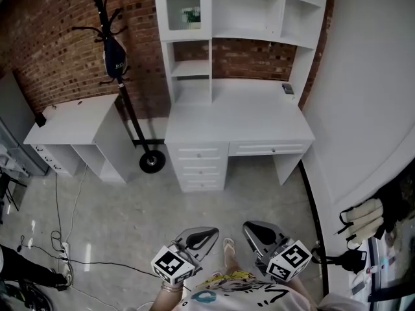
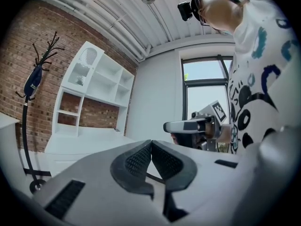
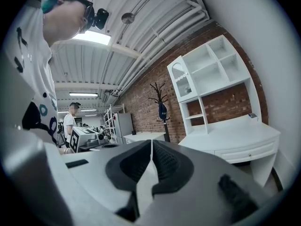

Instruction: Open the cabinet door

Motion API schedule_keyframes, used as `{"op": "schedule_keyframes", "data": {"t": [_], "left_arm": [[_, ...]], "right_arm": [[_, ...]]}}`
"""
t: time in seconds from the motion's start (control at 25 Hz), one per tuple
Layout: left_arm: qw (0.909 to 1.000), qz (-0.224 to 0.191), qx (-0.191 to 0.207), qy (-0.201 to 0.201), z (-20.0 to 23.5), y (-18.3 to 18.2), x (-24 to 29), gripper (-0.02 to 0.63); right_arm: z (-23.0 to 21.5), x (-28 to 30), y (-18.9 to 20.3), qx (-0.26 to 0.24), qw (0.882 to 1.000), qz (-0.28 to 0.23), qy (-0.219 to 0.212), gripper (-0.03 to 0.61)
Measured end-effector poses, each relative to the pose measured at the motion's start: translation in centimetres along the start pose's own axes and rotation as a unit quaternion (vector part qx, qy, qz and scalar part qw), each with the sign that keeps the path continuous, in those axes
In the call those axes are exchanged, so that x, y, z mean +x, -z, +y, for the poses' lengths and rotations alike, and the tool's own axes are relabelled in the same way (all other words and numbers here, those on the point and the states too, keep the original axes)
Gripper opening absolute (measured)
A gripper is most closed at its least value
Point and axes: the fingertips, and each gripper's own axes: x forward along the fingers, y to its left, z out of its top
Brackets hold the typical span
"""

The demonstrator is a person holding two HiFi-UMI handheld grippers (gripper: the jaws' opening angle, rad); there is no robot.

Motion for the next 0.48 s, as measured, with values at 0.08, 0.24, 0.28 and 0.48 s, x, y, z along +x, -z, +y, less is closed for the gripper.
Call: {"op": "schedule_keyframes", "data": {"t": [0.08,0.24,0.28,0.48], "left_arm": [[1.0000,-0.004,0.002,-0.002,0.7,-0.3,0.5,0.015],[0.9999,-0.009,0.000,-0.006,2.2,-0.6,2.0,0.015],[0.9999,-0.009,-0.002,-0.008,2.7,-0.6,2.3,0.015],[0.9999,-0.006,-0.001,-0.016,6.2,-1.6,4.4,0.015]], "right_arm": [[-0.7,0.8,-0.1,-0.001,1.000,-0.001,-0.004,0.029],[-2.5,2.6,-0.5,0.000,1.000,-0.005,-0.013,0.029],[-3.0,3.1,-0.7,0.000,1.000,-0.006,-0.015,0.029],[-6.2,6.1,-2.2,-0.003,1.000,-0.008,-0.022,0.029]]}}
